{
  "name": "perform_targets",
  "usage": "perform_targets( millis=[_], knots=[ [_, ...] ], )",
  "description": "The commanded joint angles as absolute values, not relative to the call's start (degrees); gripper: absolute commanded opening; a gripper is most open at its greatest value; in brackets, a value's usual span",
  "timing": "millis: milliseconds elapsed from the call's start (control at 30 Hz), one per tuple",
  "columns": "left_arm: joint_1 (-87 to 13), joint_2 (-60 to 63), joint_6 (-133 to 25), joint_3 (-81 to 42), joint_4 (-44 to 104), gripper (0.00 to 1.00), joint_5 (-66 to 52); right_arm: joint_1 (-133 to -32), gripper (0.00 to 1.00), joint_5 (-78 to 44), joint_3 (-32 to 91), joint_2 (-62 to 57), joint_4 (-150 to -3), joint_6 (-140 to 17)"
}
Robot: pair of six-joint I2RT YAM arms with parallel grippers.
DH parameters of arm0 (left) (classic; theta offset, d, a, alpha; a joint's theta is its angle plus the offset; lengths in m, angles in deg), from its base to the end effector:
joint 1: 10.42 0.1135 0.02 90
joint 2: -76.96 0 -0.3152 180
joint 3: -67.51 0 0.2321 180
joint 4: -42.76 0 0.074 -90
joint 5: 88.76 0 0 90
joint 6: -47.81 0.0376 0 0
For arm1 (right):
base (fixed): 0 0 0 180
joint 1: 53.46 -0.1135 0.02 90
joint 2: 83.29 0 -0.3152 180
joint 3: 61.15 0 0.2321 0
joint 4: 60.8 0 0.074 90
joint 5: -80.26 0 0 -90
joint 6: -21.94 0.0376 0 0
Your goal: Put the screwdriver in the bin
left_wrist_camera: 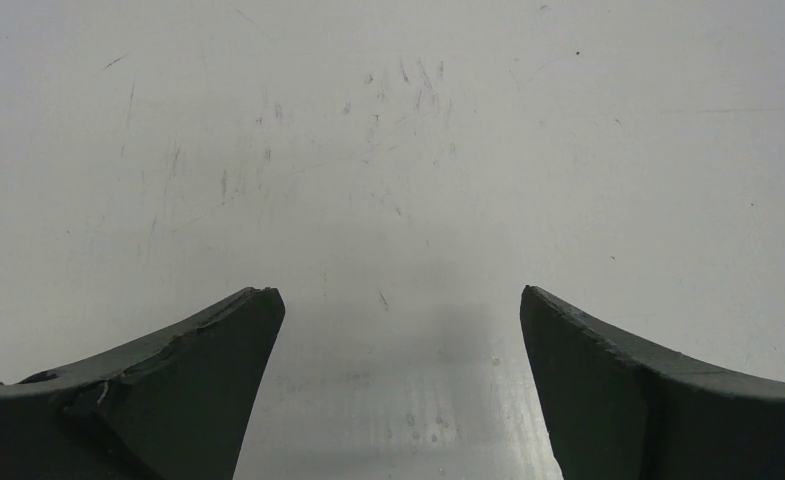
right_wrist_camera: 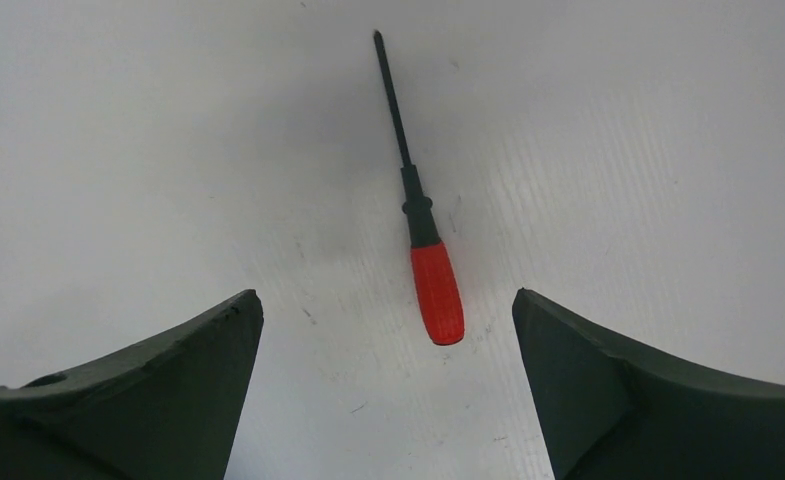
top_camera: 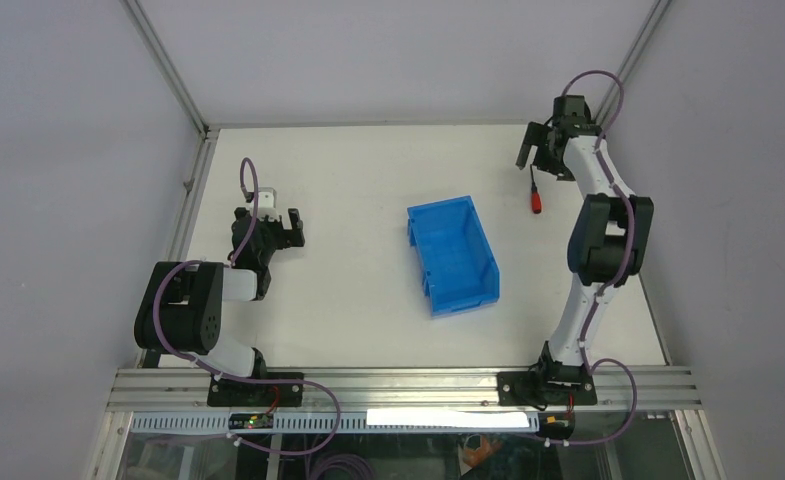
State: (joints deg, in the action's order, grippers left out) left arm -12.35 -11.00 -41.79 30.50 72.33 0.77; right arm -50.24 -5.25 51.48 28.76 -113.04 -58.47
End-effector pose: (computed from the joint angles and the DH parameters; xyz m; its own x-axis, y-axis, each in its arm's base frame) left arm 0.2588 -0.0090 0.2076 -0.3640 0.0193 -0.9312 0.0439 0.9990 0.0035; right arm 0.4387 -0.0276 0.3206 -0.7548 0.2088 -0.6219 0.2335 0.9714 0.0428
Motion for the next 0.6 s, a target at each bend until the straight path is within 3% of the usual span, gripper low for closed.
perform_targets(
  millis=[0,167,333,467,567],
  knots=[
    [-13.0,-9.4,-42.7,30.6,73.8,0.99,0.3,-50.0,0.99,-2.1,57.4,35.3,-122.5,-61.0],
    [-13.0,-9.4,-42.7,30.6,73.8,0.99,0.2,-49.4,0.97,-3.8,58.8,41.1,-123.2,-61.6],
    [-13.0,-9.4,-42.7,30.6,73.8,0.99,0.3,-49.0,0.79,-5.6,60.0,44.7,-123.2,-61.2],
    [-13.0,-9.4,-42.7,30.6,73.9,0.99,0.3,-48.9,0.29,-5.4,60.8,45.4,-123.7,-61.2],
    [-13.0,-9.4,-42.7,30.6,73.8,0.99,0.3,-48.9,0.10,-5.1,61.5,43.2,-124.5,-61.7]
  ],
)
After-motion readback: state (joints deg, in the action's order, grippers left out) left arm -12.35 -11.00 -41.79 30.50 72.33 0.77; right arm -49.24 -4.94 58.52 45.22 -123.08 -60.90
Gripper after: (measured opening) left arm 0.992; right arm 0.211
